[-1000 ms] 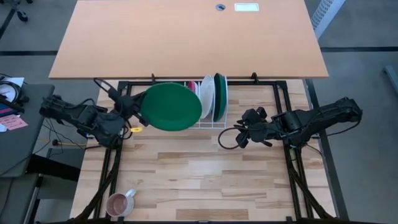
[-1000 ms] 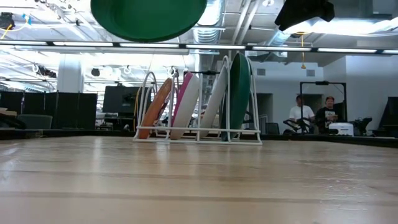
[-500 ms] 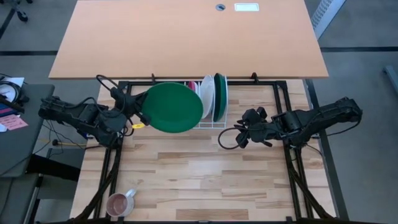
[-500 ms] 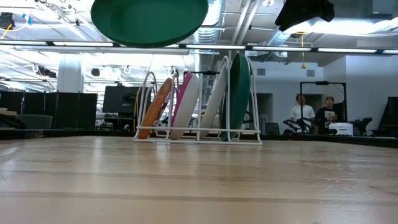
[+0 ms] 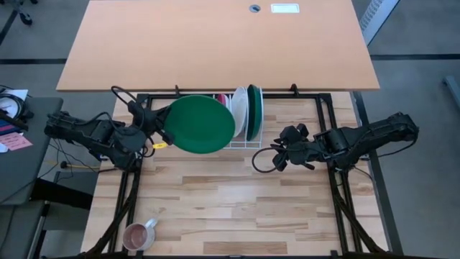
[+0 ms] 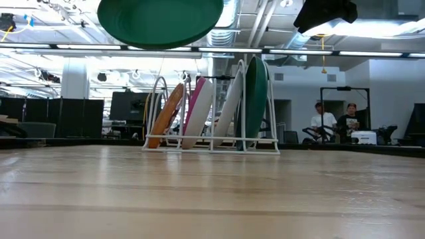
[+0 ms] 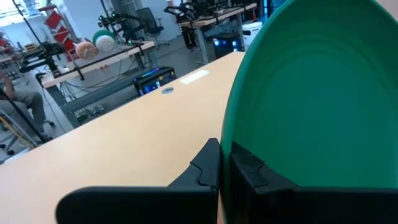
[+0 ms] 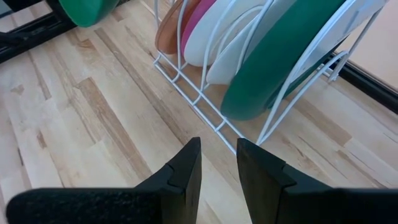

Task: Sort dishes
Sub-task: Put the green plate in the dish rack

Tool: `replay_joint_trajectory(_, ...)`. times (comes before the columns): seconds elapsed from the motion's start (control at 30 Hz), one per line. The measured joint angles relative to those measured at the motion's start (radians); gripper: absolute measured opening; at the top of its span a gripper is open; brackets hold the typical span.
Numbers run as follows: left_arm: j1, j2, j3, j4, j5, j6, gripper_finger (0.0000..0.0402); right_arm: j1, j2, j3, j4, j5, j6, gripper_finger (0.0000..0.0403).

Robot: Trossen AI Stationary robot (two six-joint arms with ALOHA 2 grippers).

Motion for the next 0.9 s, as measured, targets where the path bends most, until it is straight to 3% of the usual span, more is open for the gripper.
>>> replay_joint_trajectory(0.3,0.0,0.001,0.0,0.128,0.002,0.14,0.0,0.0,0.0,0.0,0.0,0.001,-0.003,0.0108)
replay_joint_trajectory(0.6,0.038,0.001,0.0,0.334,0.015,0.381,0.0,-0.056,0.0,0.0,0.001,0.06,-0.046,0.0108)
replay_joint_trajectory(0.9,0.136,0.001,-0.013,0.269,0.182,0.307,0.0,-0.096,0.0,0.0,0.003,0.059,-0.083,0.0108)
